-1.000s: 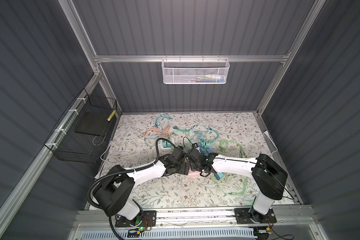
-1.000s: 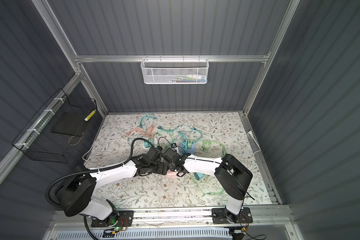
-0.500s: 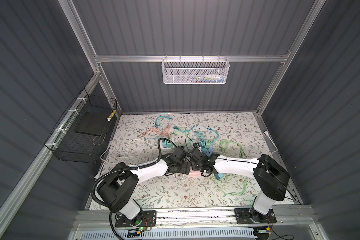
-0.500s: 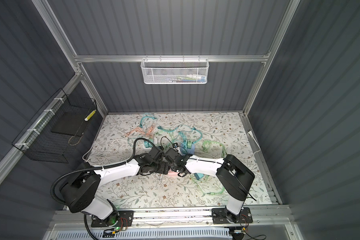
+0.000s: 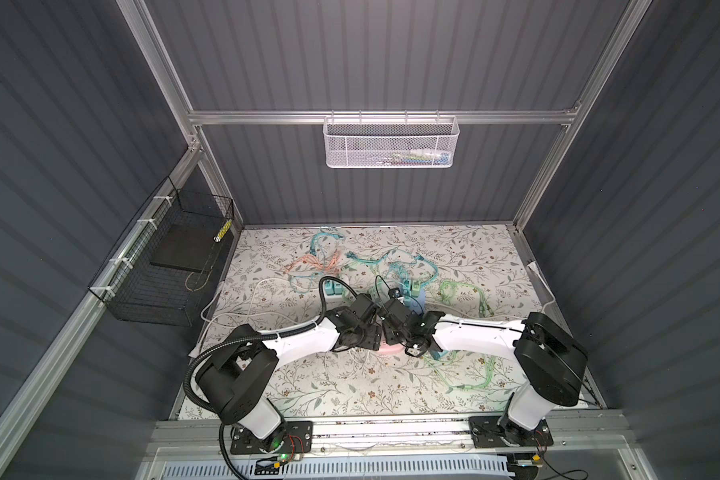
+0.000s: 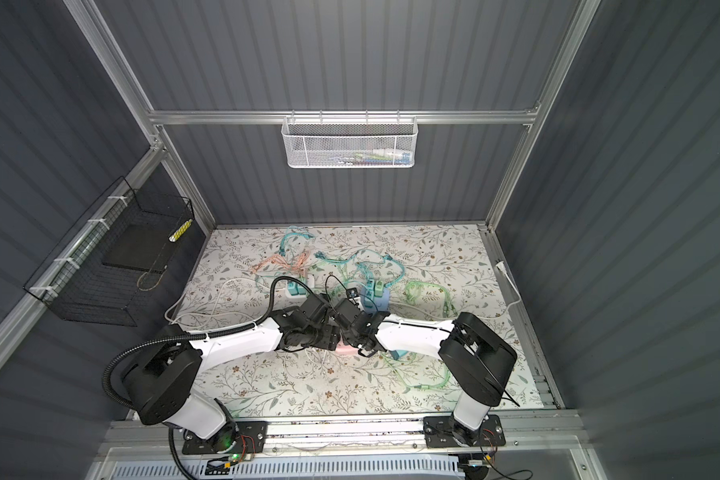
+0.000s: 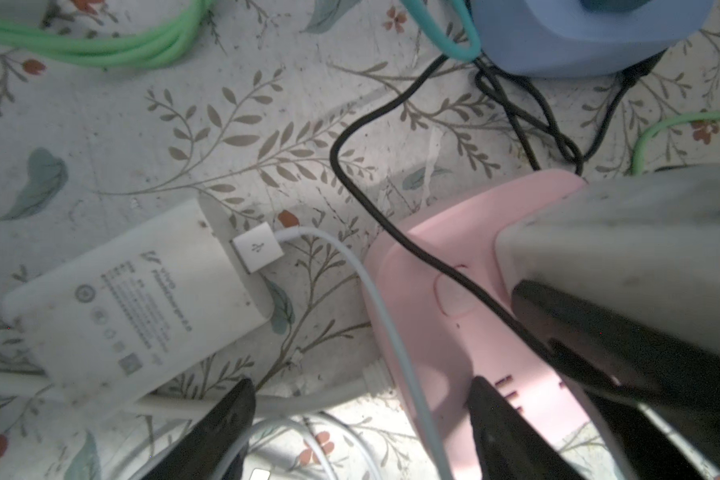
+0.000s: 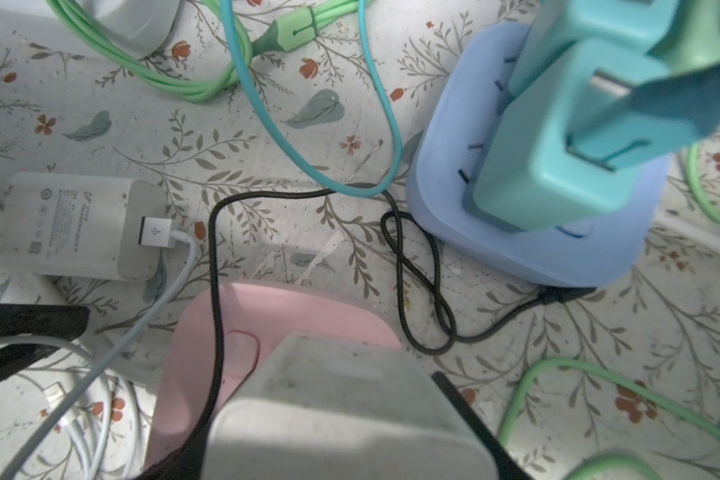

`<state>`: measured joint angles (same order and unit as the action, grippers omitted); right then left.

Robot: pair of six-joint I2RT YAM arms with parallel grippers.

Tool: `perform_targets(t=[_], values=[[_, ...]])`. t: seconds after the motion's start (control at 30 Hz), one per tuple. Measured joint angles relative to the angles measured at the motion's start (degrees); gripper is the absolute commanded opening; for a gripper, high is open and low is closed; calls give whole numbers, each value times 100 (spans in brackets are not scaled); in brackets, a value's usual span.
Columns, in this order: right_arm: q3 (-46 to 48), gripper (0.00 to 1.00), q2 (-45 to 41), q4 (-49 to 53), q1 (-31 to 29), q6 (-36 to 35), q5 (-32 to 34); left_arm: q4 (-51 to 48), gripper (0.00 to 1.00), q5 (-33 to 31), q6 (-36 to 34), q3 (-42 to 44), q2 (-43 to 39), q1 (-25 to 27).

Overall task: Pull the plug off the socket
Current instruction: 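Close the right gripper on the white charger while the left holds the strip, then pull the white charger out of the pink strip with the right gripper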

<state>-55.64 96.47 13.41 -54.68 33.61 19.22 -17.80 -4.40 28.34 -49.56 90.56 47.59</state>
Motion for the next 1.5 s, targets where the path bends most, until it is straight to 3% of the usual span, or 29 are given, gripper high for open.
perform_targets(t=[1.5], values=[[-81, 25, -546, 435, -138, 219, -297, 72, 75, 232, 0, 17, 28, 48]])
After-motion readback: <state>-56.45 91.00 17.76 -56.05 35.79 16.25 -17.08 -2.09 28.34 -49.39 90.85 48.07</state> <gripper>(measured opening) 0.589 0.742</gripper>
